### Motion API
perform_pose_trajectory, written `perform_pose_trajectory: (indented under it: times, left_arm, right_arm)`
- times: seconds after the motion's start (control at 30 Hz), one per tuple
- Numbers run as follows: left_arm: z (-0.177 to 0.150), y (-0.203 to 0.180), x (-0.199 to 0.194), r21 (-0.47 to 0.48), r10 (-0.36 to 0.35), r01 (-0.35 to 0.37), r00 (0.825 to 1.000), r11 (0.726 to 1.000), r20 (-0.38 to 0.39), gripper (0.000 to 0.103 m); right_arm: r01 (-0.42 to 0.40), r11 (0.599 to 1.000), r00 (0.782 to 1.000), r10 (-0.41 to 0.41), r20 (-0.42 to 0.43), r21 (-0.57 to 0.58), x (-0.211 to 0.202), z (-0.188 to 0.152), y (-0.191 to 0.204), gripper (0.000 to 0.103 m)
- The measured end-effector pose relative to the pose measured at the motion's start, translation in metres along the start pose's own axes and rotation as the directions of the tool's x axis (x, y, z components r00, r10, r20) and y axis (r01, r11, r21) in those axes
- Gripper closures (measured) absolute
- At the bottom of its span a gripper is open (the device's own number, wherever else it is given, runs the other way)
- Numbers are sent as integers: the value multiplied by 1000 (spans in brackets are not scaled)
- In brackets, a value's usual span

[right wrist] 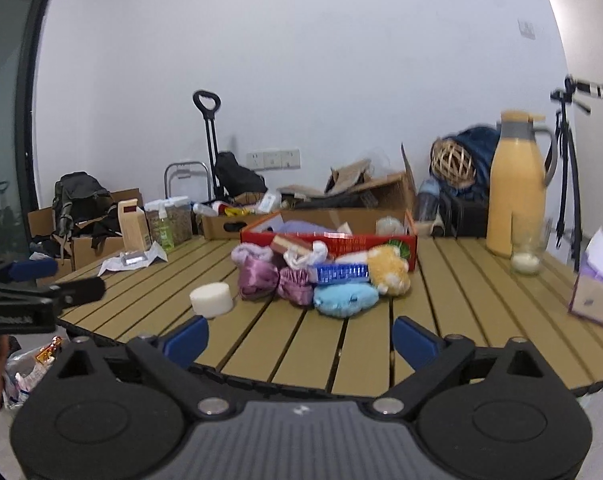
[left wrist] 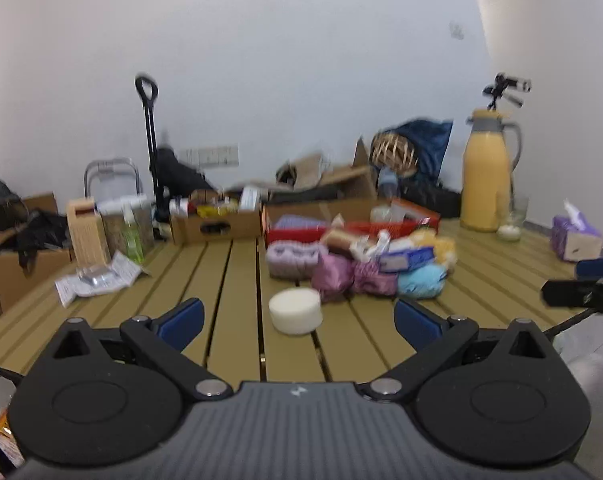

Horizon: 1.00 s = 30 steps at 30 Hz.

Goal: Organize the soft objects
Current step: 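Grasp the white round sponge with the left gripper while the right grasps a small white item, then carry the sponge with the left gripper while the right carries its white item to the box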

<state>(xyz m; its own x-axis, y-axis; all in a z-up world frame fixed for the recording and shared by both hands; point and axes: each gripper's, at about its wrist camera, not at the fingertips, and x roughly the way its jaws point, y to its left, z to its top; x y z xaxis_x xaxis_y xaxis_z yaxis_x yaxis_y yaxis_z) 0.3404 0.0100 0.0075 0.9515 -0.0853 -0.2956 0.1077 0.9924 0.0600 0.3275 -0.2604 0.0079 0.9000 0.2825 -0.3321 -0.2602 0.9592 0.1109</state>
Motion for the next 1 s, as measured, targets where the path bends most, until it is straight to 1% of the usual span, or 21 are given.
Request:
perform_pose_trajectory:
  times: [0.1,0.2,0.33,0.4,0.47,0.5,0.53,0.57,0.6,0.63,0.67,0.7,0.73,0.8,0.83,0.87,0.9,1.0]
  left_arm:
    - [1,5,41,-28,14,-16,998,999,-60,0]
    - [8,11,84,-61,14,-20,995,998,-101,0]
    - [15,15,133,-60,2,-10,991,998,-136,0]
    - [15,15,150,-67,-3,-8,987,998,-163,1]
    - [13,17,164,-84,-21,5,981,996,-191,8]
    - [12,18,169,-84,-33,16,978,996,-207,14]
    - [11,17,174,-76,-42,25,973,997,-227,25]
    - [10,16,178,-66,-54,39,969,997,-242,32]
    - [9,14,181,-58,-69,56,966,997,-250,43]
    - [9,13,184,-51,-77,66,963,997,-257,46]
    - [9,11,185,-41,-72,64,965,997,-252,48]
    - [8,10,185,-28,-70,65,967,998,-245,50]
    - [8,8,184,-13,-68,67,969,998,-236,51]
    - [7,5,181,1,-73,75,973,997,-218,52]
    - [8,4,179,4,-79,82,975,997,-209,53]
    - [9,2,177,6,-84,87,975,996,-204,53]
    - [10,1,174,6,-85,88,976,996,-201,53]
    - [23,3,161,-26,-104,101,978,995,-180,53]
  right_arm:
    - [14,999,1000,-14,-2,36,26,5,-7,12]
    - [-17,999,1000,17,-17,35,62,19,-10,14]
    - [-56,998,998,56,-17,-3,125,46,-7,14]
    - [-54,998,998,54,-11,-14,161,58,-5,16]
    - [-34,999,999,34,-7,-4,194,66,-5,16]
    - [-22,1000,1000,22,-20,1,213,69,-5,16]
    - [-17,1000,999,17,-38,2,227,70,-4,16]
    - [-13,1000,998,13,-54,-1,241,70,-2,16]
    - [-13,1000,998,12,-66,-3,253,69,0,18]
    - [-14,1000,997,13,-73,-8,262,68,3,22]
    - [-10,1000,997,8,-79,-18,272,67,5,25]
    - [4,999,996,-8,-91,-36,281,66,9,36]
    - [17,998,996,-22,-91,-53,286,64,11,52]
    - [47,997,996,-52,-77,-63,292,62,12,61]
    - [49,997,997,-52,-63,-56,290,61,11,75]
    - [55,996,997,-59,-57,-64,289,61,11,82]
    - [62,995,996,-66,-54,-73,286,62,11,92]
    - [36,998,999,-38,-26,-51,268,68,5,93]
